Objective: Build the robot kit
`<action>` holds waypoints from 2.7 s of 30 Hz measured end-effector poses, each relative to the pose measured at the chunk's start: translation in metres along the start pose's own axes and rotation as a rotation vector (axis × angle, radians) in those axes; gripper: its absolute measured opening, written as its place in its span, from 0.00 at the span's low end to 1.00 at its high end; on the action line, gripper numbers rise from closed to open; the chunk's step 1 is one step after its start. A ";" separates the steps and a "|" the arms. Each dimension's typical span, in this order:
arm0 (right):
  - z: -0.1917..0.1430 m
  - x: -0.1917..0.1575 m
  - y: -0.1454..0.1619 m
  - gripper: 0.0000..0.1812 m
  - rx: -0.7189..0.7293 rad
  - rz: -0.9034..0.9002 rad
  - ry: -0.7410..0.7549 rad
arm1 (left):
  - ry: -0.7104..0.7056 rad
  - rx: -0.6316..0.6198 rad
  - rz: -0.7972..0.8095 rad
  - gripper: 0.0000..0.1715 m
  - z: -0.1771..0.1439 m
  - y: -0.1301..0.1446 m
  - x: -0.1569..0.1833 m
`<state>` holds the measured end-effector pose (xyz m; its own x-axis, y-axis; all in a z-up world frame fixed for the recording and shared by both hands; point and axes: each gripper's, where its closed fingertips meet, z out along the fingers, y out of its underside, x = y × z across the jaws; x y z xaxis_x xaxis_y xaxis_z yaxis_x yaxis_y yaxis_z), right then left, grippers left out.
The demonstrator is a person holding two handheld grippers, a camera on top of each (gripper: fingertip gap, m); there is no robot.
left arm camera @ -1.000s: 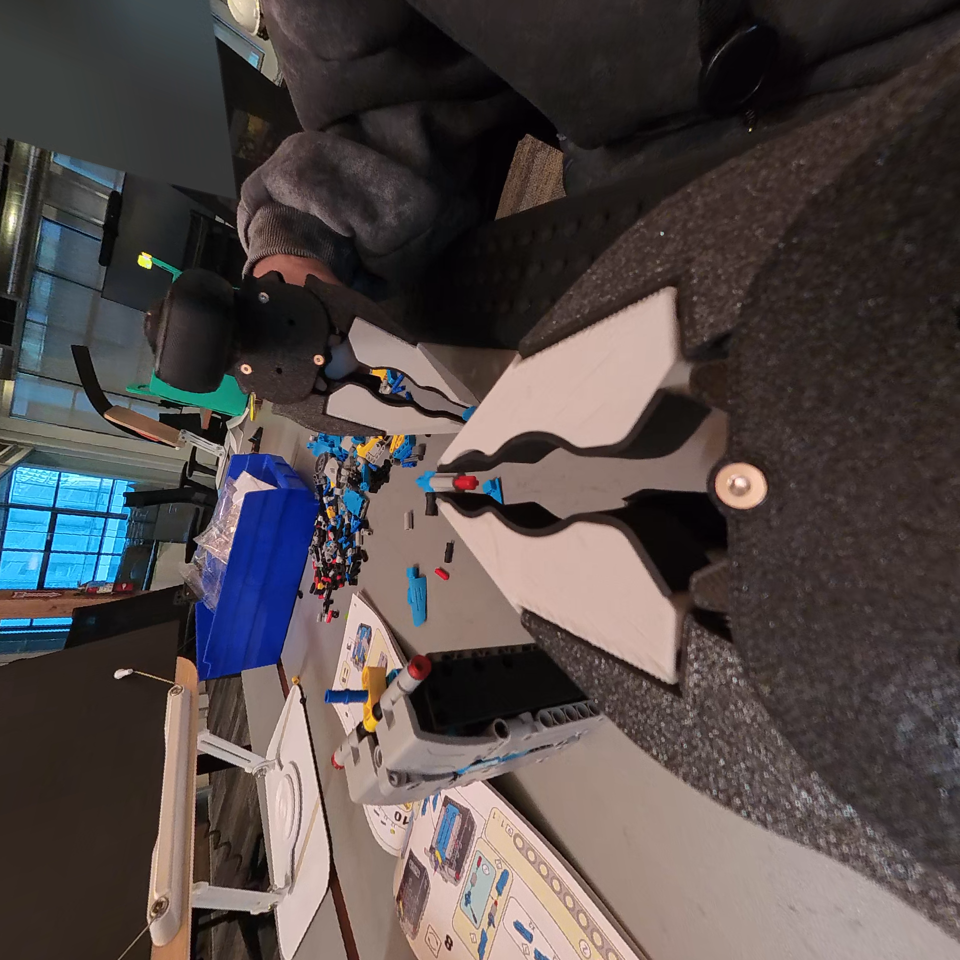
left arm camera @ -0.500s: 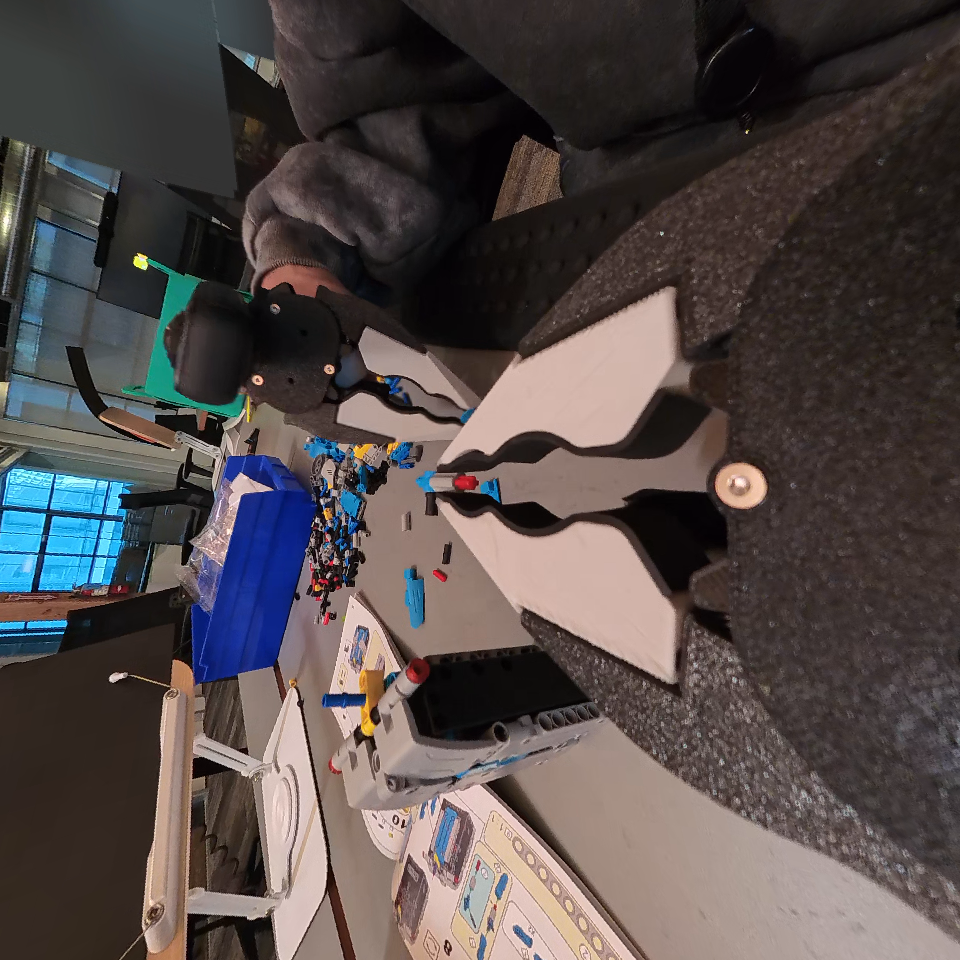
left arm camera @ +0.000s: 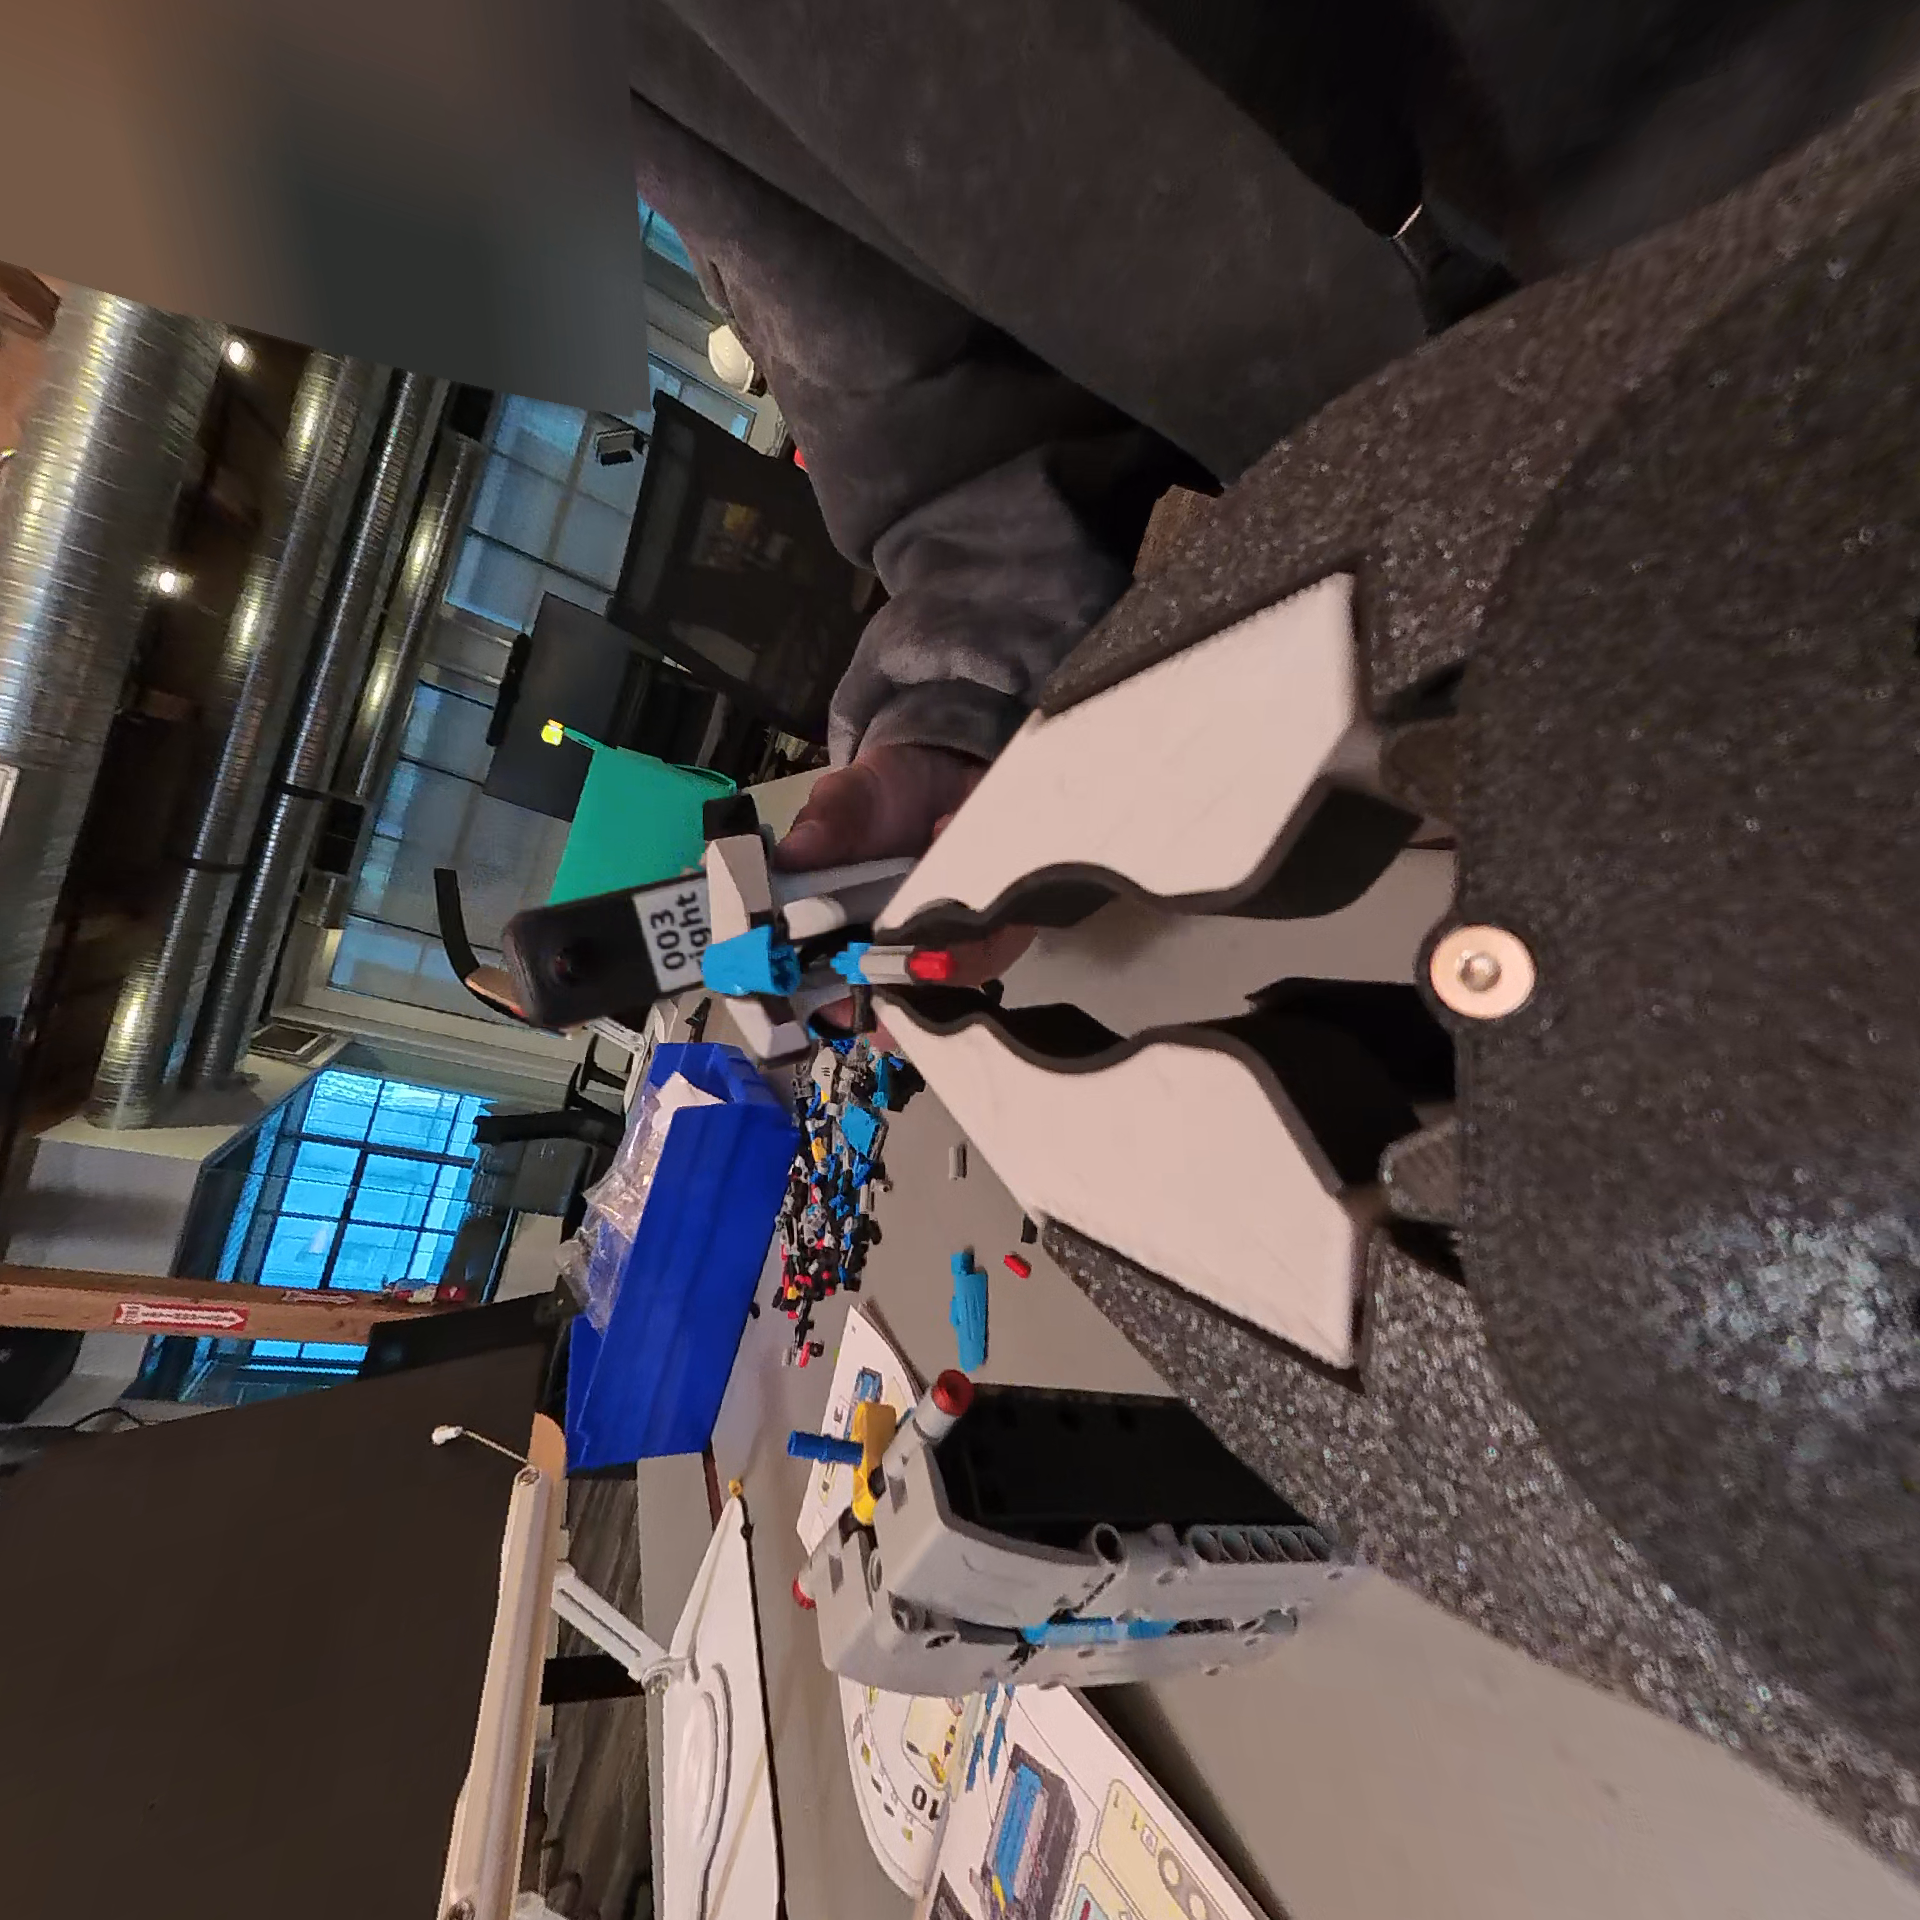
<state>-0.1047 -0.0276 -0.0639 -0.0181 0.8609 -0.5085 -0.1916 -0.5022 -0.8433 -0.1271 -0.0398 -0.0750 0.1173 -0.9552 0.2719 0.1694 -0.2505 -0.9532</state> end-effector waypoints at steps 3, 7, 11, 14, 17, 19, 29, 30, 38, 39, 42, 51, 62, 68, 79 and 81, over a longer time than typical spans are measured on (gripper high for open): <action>0.008 -0.001 0.003 0.03 0.022 0.104 -0.053 | -0.003 0.015 -0.019 0.04 -0.001 -0.003 -0.002; 0.012 0.004 0.003 0.04 0.062 0.218 -0.095 | -0.007 0.034 -0.066 0.03 -0.004 -0.005 -0.007; 0.015 0.009 0.006 0.04 0.076 0.302 -0.120 | 0.012 0.073 -0.169 0.04 -0.007 -0.010 -0.012; 0.015 0.011 0.004 0.03 0.085 0.308 -0.125 | 0.003 0.070 -0.174 0.04 -0.007 -0.010 -0.014; 0.016 0.012 0.004 0.04 0.086 0.304 -0.121 | -0.002 0.063 -0.171 0.04 -0.007 -0.009 -0.015; 0.016 0.011 0.004 0.04 0.087 0.296 -0.122 | -0.006 0.059 -0.171 0.04 -0.007 -0.008 -0.015; 0.014 0.015 0.006 0.04 0.059 0.216 -0.066 | -0.019 0.040 -0.186 0.04 -0.006 -0.004 -0.018; 0.014 0.016 0.006 0.03 0.055 0.202 -0.053 | -0.022 0.036 -0.190 0.04 -0.006 -0.003 -0.019; 0.014 0.018 0.008 0.04 0.034 0.139 -0.012 | -0.032 0.027 -0.209 0.04 -0.007 -0.002 -0.022; 0.014 0.019 0.008 0.03 0.034 0.139 -0.012 | -0.032 0.027 -0.210 0.04 -0.007 -0.002 -0.022; 0.014 0.020 0.008 0.03 0.031 0.136 -0.004 | -0.038 0.023 -0.211 0.04 -0.007 -0.001 -0.023; 0.014 0.021 0.010 0.03 0.022 0.122 0.011 | -0.042 0.015 -0.216 0.04 -0.007 0.001 -0.024; 0.013 0.022 0.010 0.04 0.010 0.088 0.033 | -0.049 0.009 -0.218 0.04 -0.006 0.002 -0.026; 0.013 0.024 0.012 0.04 -0.006 0.067 0.054 | -0.047 0.001 -0.219 0.04 -0.006 0.004 -0.025; 0.012 0.023 0.015 0.04 -0.032 0.088 0.029 | -0.038 -0.014 -0.219 0.04 -0.005 0.007 -0.023; 0.011 0.022 0.017 0.04 -0.046 0.092 0.022 | -0.036 -0.024 -0.211 0.04 -0.005 0.008 -0.022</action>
<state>-0.1192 -0.0160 -0.0878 -0.0120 0.8095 -0.5871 -0.1449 -0.5823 -0.8000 -0.1328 -0.0213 -0.0895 0.1169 -0.8750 0.4697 0.1704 -0.4483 -0.8775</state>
